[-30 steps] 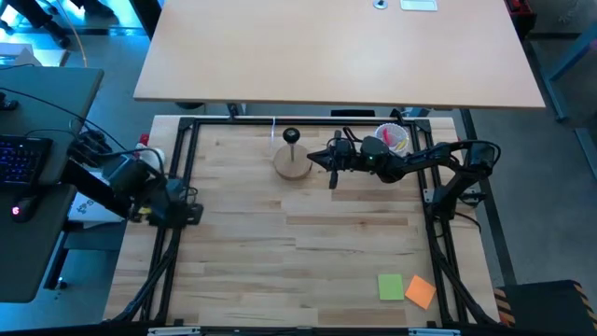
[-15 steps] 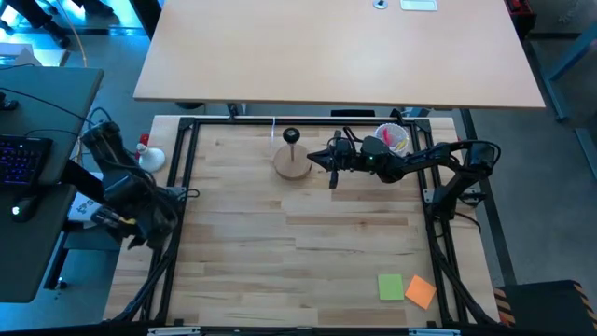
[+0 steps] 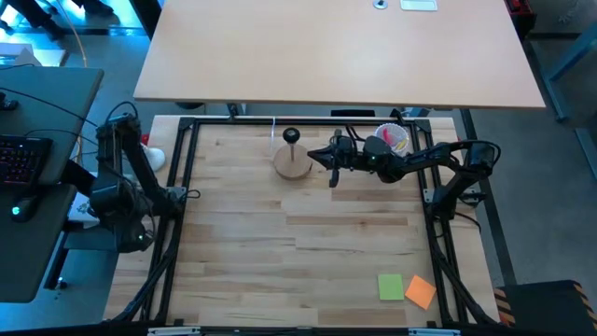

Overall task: Screw lightbulb
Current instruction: Remove the lightbulb from the brown lamp

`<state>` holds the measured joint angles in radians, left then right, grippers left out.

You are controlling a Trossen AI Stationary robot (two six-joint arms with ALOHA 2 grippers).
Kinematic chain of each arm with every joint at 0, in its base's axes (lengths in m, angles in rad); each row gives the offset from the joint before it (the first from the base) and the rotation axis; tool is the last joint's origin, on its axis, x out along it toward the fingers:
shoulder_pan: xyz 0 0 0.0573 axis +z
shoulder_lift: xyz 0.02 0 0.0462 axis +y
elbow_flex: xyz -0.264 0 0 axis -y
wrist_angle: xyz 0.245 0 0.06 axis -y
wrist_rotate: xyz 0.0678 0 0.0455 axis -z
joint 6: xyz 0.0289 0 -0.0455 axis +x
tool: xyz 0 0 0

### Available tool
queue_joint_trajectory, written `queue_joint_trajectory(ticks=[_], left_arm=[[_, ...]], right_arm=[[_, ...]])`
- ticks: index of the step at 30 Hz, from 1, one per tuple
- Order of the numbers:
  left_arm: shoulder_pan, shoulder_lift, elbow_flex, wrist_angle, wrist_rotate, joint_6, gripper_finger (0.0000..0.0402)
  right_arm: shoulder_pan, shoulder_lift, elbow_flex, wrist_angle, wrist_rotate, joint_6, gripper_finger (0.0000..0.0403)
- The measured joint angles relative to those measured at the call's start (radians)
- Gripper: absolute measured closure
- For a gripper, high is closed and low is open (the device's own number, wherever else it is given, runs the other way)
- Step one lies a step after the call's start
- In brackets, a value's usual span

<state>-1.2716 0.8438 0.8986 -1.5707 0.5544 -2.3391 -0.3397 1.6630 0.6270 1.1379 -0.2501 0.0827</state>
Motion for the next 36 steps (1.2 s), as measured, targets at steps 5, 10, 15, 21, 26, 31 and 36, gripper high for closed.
queue_joint_trajectory(ticks=[5, 10, 15, 21, 26, 31, 36], left_arm=[[-0.127, -0.014, 0.001, 0.000, 0.158, 0.022, 0.0271], [-0.283, -0.029, -0.008, 0.000, 0.200, 0.010, 0.0271], [-0.426, -0.046, -0.079, -0.001, 0.226, 0.046, 0.0271], [-0.615, -0.040, -0.123, 0.001, 0.302, 0.063, 0.0271], [-0.759, -0.004, -0.124, 0.000, 0.308, 0.046, 0.0271], [-0.883, 0.045, -0.135, 0.000, 0.307, 0.018, 0.0271], [-0.983, 0.120, -0.153, -0.001, 0.306, 0.010, 0.0271]], right_arm=[[0.000, 0.000, 0.032, -0.006, 0.014, 0.036, 0.0402], [0.002, 0.000, 0.085, -0.072, 0.013, 0.051, 0.0402], [0.015, 0.000, 0.148, -0.165, 0.013, 0.049, 0.0402], [0.028, 0.000, 0.233, -0.265, 0.014, 0.030, 0.0402], [0.027, 0.000, 0.313, -0.368, 0.021, 0.022, 0.0402], [0.029, 0.000, 0.385, -0.484, 0.040, 0.022, 0.0402], [0.032, 0.000, 0.433, -0.557, 0.040, 0.022, 0.0402]])
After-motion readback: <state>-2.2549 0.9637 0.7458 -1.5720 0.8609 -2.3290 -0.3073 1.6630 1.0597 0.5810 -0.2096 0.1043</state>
